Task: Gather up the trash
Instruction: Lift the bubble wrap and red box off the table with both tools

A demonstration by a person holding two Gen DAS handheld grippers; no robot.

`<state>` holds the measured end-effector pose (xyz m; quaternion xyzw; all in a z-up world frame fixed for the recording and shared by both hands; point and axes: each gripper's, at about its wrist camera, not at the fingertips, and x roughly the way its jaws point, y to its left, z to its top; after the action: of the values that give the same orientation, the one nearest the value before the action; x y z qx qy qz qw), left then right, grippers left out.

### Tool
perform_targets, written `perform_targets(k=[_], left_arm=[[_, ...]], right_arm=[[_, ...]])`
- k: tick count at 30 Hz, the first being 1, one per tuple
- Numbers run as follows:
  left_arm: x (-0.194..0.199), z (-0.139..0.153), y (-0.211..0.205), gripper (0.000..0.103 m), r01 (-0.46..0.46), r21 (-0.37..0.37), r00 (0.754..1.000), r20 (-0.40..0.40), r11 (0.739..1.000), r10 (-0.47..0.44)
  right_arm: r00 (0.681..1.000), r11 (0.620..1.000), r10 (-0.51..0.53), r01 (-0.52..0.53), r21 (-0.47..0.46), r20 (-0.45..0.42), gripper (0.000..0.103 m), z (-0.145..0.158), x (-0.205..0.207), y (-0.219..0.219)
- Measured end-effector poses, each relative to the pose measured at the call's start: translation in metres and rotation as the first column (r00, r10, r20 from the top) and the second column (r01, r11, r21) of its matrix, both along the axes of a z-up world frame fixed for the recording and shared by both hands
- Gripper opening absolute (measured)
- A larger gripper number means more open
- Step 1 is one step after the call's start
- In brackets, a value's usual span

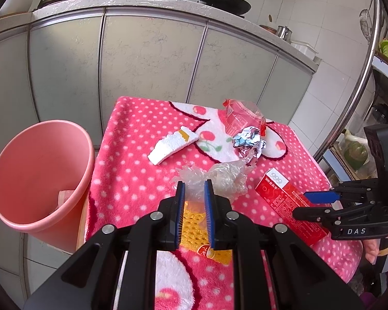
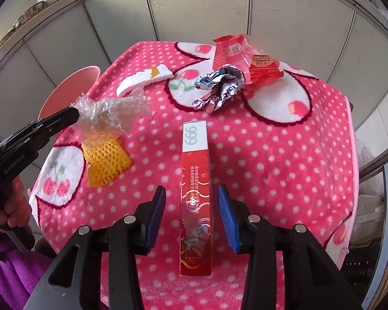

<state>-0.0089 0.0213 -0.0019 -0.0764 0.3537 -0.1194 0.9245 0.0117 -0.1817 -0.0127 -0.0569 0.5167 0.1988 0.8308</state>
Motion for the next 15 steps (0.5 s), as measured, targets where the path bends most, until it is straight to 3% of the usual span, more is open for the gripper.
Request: perform_targets(k=[9, 15], left_arm=[[0.0, 0.0, -0.001, 0.014, 0.005, 0.002, 1.0, 0.003, 1.0, -0.005], [-0.002, 0.001, 0.0, 0.014, 0.001, 0.003, 1.0, 0.012, 1.0, -0.001]], right_arm=[[1.0, 1.0, 0.003, -0.003, -0.014, 0.006, 0.04, 0.0, 0.007, 0.0], [1.0, 0.999, 0.016, -0.015, -0.038, 0.009, 0.023, -0.008, 0.006, 0.002]])
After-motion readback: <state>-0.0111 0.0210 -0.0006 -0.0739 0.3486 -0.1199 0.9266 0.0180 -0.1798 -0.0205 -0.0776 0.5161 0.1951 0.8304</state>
